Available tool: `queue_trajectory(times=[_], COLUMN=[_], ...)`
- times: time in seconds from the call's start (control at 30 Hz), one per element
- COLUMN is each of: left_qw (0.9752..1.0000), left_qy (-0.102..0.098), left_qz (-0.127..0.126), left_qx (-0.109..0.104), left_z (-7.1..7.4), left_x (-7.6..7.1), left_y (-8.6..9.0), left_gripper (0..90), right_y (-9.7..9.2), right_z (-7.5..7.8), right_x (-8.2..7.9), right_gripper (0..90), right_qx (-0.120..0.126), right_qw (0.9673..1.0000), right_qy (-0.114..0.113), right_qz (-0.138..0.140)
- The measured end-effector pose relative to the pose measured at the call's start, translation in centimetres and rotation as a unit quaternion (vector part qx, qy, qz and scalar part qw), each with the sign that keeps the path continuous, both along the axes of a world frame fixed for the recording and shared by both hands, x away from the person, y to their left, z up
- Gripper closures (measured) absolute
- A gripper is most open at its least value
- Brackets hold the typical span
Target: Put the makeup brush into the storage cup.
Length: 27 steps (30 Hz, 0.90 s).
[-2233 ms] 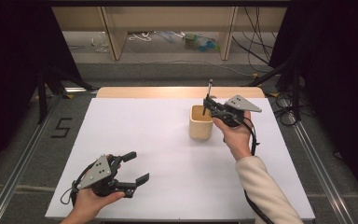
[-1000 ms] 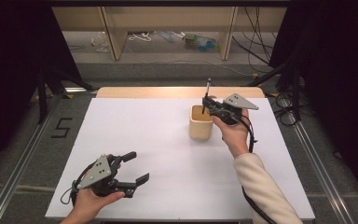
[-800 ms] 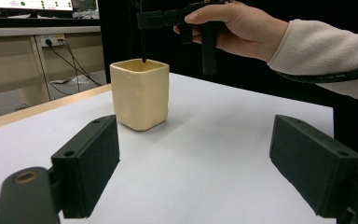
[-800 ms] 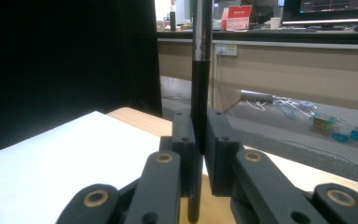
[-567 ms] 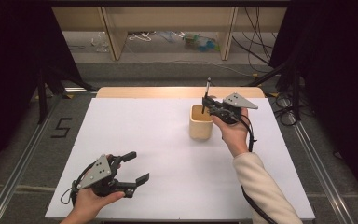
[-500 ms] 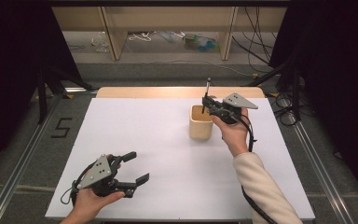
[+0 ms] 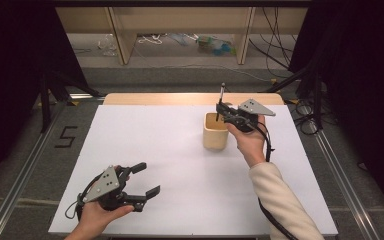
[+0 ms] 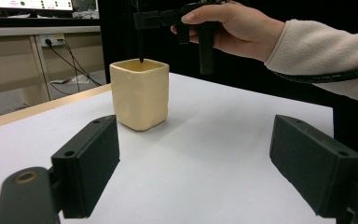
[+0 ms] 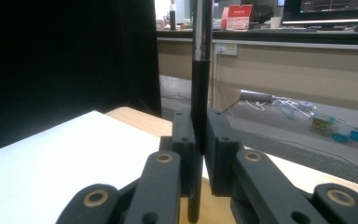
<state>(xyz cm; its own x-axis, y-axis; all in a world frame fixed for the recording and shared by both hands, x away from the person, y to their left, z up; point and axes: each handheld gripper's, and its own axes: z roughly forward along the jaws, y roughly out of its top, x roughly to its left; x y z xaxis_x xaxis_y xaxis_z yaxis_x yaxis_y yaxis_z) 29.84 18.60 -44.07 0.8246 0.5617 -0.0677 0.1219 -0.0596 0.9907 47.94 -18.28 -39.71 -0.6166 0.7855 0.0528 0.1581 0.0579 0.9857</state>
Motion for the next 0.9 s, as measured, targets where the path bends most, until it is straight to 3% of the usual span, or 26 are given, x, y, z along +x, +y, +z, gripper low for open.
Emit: queue_trajectory(times=[0.9], left_qw=[1.0], left_qy=[0.001], left_qz=[-0.001], left_qx=[0.0], left_z=[-0.05], left_x=[0.01], left_y=[-0.06], left_gripper=[15.8], right_y=[0.25], right_z=[-0.72], right_x=[0.57], right_gripper=[84.1], right_qx=[-0.008], right_qw=[0.9999], right_qy=[0.006], right_qz=[-0.001])
